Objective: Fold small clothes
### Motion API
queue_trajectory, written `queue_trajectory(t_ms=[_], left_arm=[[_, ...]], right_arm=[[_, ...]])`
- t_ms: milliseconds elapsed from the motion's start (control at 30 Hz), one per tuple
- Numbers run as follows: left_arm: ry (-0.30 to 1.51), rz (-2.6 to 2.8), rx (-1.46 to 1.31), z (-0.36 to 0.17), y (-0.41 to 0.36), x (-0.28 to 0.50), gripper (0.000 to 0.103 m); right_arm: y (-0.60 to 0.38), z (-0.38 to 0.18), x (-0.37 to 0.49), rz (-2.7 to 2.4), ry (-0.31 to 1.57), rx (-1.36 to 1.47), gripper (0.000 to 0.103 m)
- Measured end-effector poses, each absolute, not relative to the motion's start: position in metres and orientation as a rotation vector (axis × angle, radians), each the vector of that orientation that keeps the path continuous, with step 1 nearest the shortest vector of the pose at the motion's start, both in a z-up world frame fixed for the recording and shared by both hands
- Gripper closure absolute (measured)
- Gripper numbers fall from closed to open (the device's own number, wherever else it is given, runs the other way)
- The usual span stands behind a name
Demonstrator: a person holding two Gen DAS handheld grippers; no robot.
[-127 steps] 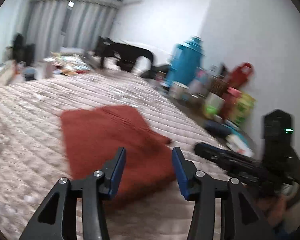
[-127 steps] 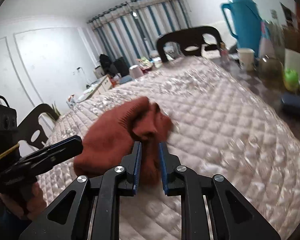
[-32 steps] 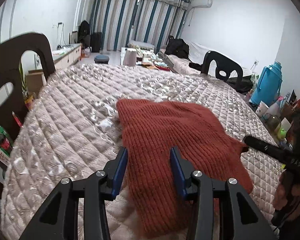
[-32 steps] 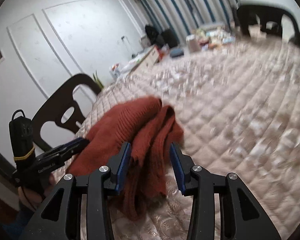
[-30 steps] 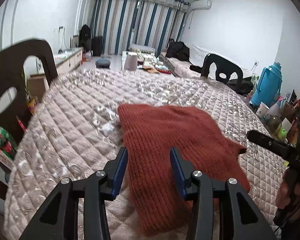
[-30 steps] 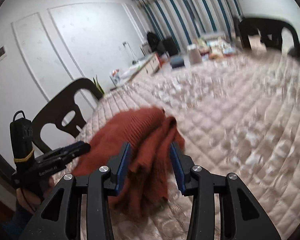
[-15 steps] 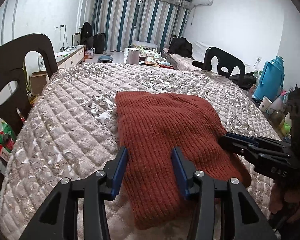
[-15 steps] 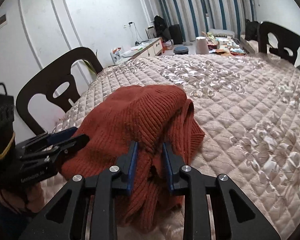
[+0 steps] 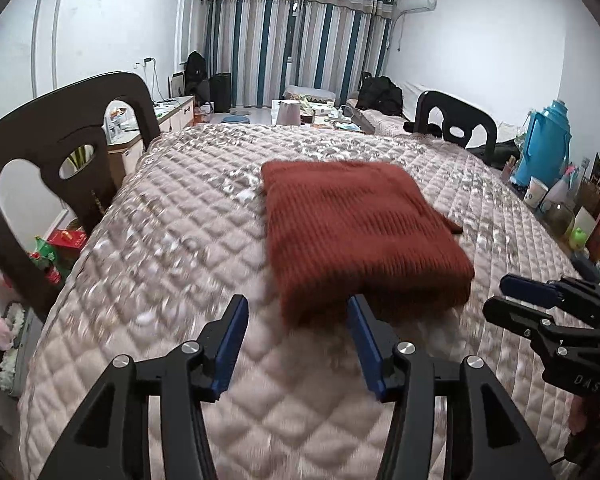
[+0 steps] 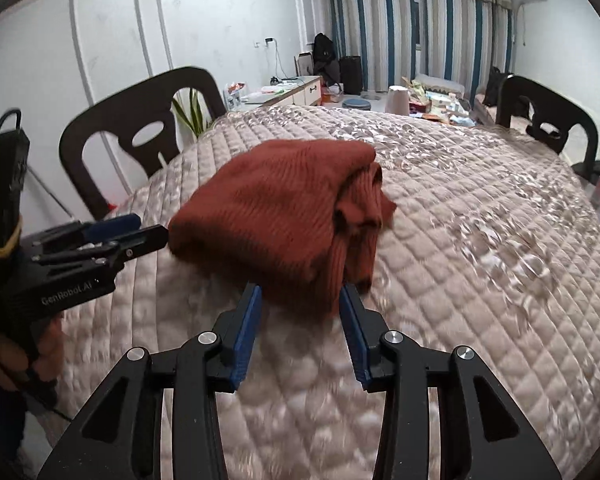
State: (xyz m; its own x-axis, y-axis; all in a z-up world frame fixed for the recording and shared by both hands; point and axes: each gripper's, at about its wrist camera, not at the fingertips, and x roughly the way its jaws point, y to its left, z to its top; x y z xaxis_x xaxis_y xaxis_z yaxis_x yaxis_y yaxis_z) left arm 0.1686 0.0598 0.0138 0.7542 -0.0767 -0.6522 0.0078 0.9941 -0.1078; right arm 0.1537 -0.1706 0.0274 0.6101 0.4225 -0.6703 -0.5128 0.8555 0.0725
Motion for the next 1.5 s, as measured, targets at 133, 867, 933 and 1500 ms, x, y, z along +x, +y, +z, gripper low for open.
queue_trajectory(t_ms=[133,867,933,1500], left_arm=[[0.721,-0.023,-0.086,0.008,0.06,0.157,0.047],[0.716,0.015,-0.095,0.006,0.061,0.143,0.047],[0.716,0.013,-0.098,0.005,0.062,0.143,0.047],[0.708,0.018,-0.098,0.006,0.062,0.141,0.043]], right_arm=[[-0.167,0.021,0.138,0.526,0.732,-0.162,0.061],[-0.164,0.024,0.123,0.503,0.719,-0.153,0.061],[-0.164,0.024,0.123,0.503,0.722,-0.153,0.061],[-0.164,0.023,0.123,0.505,0.723,-0.153,0.061]])
